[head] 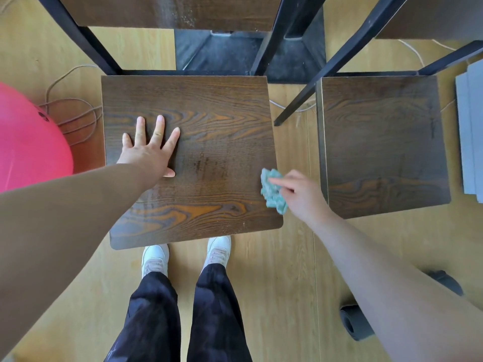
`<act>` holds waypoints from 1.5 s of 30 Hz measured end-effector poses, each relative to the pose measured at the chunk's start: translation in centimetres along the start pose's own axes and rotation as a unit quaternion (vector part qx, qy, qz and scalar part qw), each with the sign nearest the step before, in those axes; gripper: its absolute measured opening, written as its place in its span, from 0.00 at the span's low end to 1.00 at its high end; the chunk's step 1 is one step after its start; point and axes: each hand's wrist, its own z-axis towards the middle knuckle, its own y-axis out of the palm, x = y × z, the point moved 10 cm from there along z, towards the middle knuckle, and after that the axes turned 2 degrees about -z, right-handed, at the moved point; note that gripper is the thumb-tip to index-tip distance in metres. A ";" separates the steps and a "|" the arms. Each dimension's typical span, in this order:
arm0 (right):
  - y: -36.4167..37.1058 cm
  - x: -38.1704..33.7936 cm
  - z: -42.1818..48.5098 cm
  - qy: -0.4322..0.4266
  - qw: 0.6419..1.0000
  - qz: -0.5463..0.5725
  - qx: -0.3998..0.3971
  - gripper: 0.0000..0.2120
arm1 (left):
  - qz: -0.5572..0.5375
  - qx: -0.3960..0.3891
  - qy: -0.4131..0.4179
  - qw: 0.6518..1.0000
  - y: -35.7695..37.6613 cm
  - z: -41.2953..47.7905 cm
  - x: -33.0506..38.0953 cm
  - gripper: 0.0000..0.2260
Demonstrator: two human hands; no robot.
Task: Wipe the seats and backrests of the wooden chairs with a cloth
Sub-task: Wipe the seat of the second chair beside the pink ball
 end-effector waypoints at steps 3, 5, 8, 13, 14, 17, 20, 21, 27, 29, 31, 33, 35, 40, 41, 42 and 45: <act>-3.3 -1.9 4.1 -0.004 0.997 0.033 0.072 0.17 | 0.001 -0.006 -0.004 1.000 0.2 0.1 0.0 0.44; -4.7 -3.1 7.2 -0.008 0.995 0.035 0.095 0.17 | 0.000 -0.011 -0.005 1.000 0.4 0.1 0.0 0.44; -6.4 -4.0 11.5 0.011 0.994 0.017 0.108 0.17 | 0.010 -0.009 -0.005 1.000 0.5 0.1 0.1 0.44; -7.6 -4.6 16.0 0.044 0.994 0.001 0.099 0.18 | 0.014 -0.001 -0.010 1.000 0.4 0.3 -0.1 0.44; -7.5 -4.8 16.6 0.046 0.994 -0.001 0.095 0.18 | 0.013 0.001 -0.012 1.000 0.4 0.3 -0.2 0.44; -6.8 -5.8 18.0 0.042 0.995 -0.027 0.086 0.19 | 0.010 0.003 -0.014 1.000 0.4 0.5 -0.1 0.45; -6.4 -6.1 18.6 0.031 0.994 -0.036 0.103 0.19 | 0.008 -0.003 -0.019 1.000 0.4 0.6 -0.1 0.45; -6.4 -6.0 18.7 0.027 0.993 -0.034 0.108 0.18 | 0.008 -0.005 -0.020 1.000 0.4 0.7 -0.1 0.45; -4.7 -6.1 16.3 -0.013 0.993 -0.031 0.112 0.12 | -0.002 -0.010 -0.020 1.000 0.3 0.7 -0.2 0.45; -3.4 -5.7 14.3 -0.031 0.994 -0.025 0.103 0.11 | -0.005 -0.010 -0.019 1.000 0.2 0.7 -0.2 0.45; -2.0 -5.1 11.6 -0.045 0.994 -0.008 0.101 0.11 | -0.006 -0.011 -0.017 1.000 0.1 0.7 -0.2 0.45; -0.5 -4.5 8.6 -0.060 0.992 0.000 0.111 0.10 | -0.009 -0.009 -0.015 1.000 0.1 0.7 -0.2 0.44; 1.2 -3.8 5.3 -0.059 0.991 0.006 0.117 0.10 | -0.010 -0.003 -0.010 1.000 0.0 0.6 -0.1 0.44; 5.8 -3.3 -1.6 -0.039 0.992 0.010 0.121 0.12 | -0.013 0.002 -0.001 1.000 0.0 0.5 0.0 0.44; 6.7 -3.5 -2.8 -0.039 0.992 0.011 0.117 0.12 | -0.015 0.002 0.000 1.000 0.0 0.5 0.0 0.44; 7.4 -3.8 -3.7 -0.040 0.993 0.014 0.114 0.12 | -0.017 0.003 0.001 1.000 0.0 0.5 0.0 0.44; 8.6 -4.2 -5.1 -0.037 0.994 0.022 0.097 0.12 | -0.024 0.007 0.005 1.000 -0.1 0.5 -0.1 0.44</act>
